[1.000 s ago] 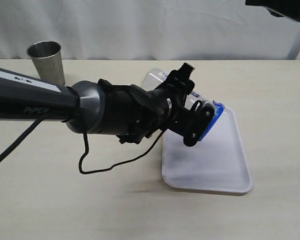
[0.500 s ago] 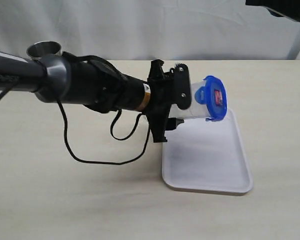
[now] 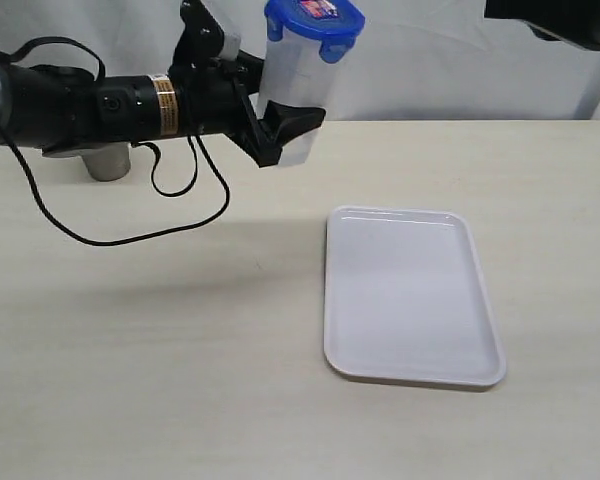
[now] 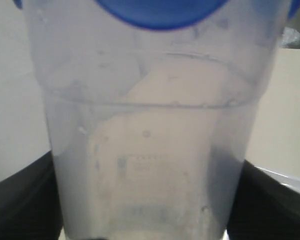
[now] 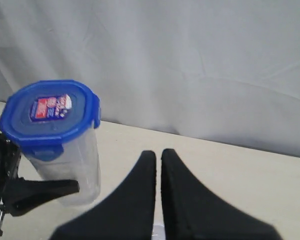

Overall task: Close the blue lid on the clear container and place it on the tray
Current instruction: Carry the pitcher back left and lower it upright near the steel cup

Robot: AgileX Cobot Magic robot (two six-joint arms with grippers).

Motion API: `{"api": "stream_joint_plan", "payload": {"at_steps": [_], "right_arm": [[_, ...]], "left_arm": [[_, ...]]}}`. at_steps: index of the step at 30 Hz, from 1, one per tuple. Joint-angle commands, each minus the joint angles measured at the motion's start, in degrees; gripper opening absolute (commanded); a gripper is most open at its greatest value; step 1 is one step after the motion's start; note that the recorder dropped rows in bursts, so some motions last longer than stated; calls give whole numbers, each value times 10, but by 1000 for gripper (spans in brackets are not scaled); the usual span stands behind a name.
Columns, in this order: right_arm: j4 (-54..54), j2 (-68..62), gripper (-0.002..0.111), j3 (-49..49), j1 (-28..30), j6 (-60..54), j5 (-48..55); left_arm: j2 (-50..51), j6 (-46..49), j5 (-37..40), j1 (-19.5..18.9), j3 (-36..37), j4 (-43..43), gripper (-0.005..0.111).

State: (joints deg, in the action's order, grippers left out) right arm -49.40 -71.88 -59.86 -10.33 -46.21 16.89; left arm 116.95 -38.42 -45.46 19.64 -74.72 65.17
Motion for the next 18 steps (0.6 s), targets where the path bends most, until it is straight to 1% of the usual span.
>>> {"api": "stream_joint_plan", "payload": {"at_steps": [1, 3, 7, 9, 14, 18], "right_arm": [[-1, -22, 4, 2, 2, -5, -5], [-9, -29, 4, 2, 2, -6, -5], [-9, -32, 4, 2, 2, -6, -5], [-9, -33, 4, 2, 2, -6, -8], [-9, -33, 4, 2, 2, -6, -14], [-9, -33, 4, 2, 2, -6, -17]], "left_arm": [[18, 54, -57, -18, -4, -80, 0], [39, 82, -72, -23, -4, -118, 0], [85, 153, -72, -24, -4, -188, 0], [109, 184, -85, -26, -4, -226, 0], [146, 184, -150, -42, -4, -244, 0], [169, 170, -139, -48, -4, -271, 0]]}}
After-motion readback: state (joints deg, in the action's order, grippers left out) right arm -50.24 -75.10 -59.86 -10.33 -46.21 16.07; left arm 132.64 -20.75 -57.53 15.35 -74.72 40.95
